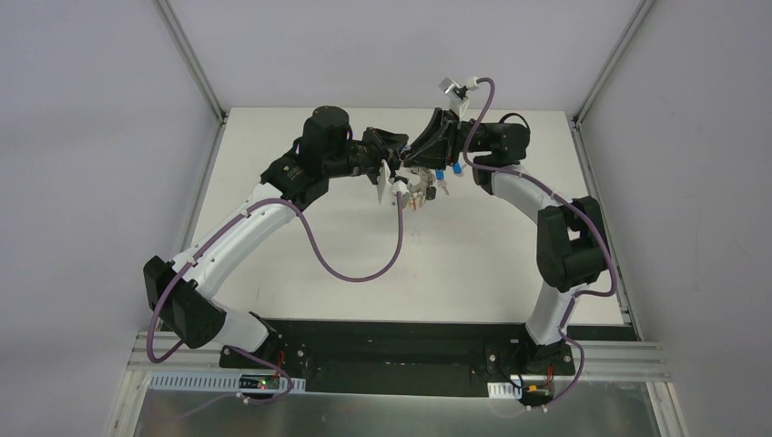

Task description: Remove the keys from the keyring

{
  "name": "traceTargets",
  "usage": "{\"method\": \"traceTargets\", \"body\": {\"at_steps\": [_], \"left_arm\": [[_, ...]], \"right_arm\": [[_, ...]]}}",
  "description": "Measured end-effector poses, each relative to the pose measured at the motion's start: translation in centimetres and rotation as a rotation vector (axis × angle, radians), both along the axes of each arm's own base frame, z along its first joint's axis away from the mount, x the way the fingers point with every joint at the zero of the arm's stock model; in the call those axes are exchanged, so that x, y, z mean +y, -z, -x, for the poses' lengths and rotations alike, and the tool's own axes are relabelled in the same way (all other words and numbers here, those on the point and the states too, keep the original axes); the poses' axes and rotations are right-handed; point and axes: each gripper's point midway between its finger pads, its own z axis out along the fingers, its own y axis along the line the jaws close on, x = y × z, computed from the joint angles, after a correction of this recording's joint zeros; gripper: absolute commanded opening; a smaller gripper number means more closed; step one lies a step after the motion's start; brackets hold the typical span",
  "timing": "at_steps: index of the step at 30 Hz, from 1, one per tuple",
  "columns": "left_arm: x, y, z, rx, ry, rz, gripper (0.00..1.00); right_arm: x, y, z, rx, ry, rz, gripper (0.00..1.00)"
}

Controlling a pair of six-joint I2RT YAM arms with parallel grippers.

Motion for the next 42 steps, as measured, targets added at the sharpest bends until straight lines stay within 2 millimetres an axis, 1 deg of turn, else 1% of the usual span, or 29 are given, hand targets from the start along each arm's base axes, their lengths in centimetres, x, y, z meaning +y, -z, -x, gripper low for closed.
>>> {"method": "traceTargets", "body": {"at_steps": [8, 9, 14, 15, 18, 21, 26, 29, 30, 33, 35, 36, 37, 38, 42], "left_arm": [[0.0, 0.0, 0.0, 0.001, 0.001, 0.000, 0.00], [0.0, 0.0, 0.0, 0.001, 0.001, 0.000, 0.00], [-0.1, 0.0, 0.1, 0.001, 0.001, 0.001, 0.00], [0.0, 0.0, 0.0, 0.001, 0.001, 0.001, 0.00], [0.0, 0.0, 0.0, 0.000, 0.000, 0.002, 0.00], [0.0, 0.0, 0.0, 0.001, 0.000, 0.002, 0.00], [0.0, -0.1, 0.1, 0.000, 0.000, 0.003, 0.00], [0.0, -0.2, 0.1, -0.002, 0.001, 0.005, 0.00], [0.0, -0.2, 0.1, -0.002, 0.000, 0.005, 0.00], [0.0, -0.4, 0.2, -0.004, 0.000, 0.007, 0.00], [0.1, -0.5, 0.2, -0.007, 0.000, 0.009, 0.00], [0.1, -0.6, 0.3, -0.009, 0.000, 0.010, 0.00], [0.1, -0.6, 0.3, -0.010, 0.000, 0.011, 0.00], [0.2, -0.7, 0.3, -0.010, 0.000, 0.011, 0.00], [0.2, -0.8, 0.4, -0.012, 0.001, 0.014, 0.00]], "right_arm": [[-0.2, -0.1, 0.6, 0.017, 0.002, 0.001, 0.18], [-0.2, 0.0, 0.7, 0.019, 0.002, 0.000, 0.18], [-0.4, -0.1, 1.0, 0.032, 0.004, 0.001, 0.41], [-0.4, -0.1, 1.0, 0.032, 0.002, 0.002, 0.43], [-0.4, -0.2, 1.2, 0.031, -0.001, 0.004, 0.43], [-0.5, -0.3, 1.3, 0.031, -0.001, 0.004, 0.38], [-0.7, -0.5, 1.2, 0.032, 0.003, 0.004, 0.35], [-0.8, -0.5, 1.1, 0.033, 0.007, 0.004, 0.30], [-0.9, -0.5, 1.1, 0.033, 0.009, 0.003, 0.30], [-1.0, -0.5, 0.9, 0.035, 0.014, 0.004, 0.36], [-1.1, -0.5, 0.8, 0.036, 0.017, 0.004, 0.37], [-1.2, -0.5, 0.8, 0.036, 0.019, 0.004, 0.35], [-1.2, -0.5, 0.7, 0.036, 0.020, 0.004, 0.29], [-1.3, -0.5, 0.7, 0.036, 0.022, 0.004, 0.25], [-1.4, -0.6, 0.7, 0.038, 0.023, 0.004, 0.18]]}}
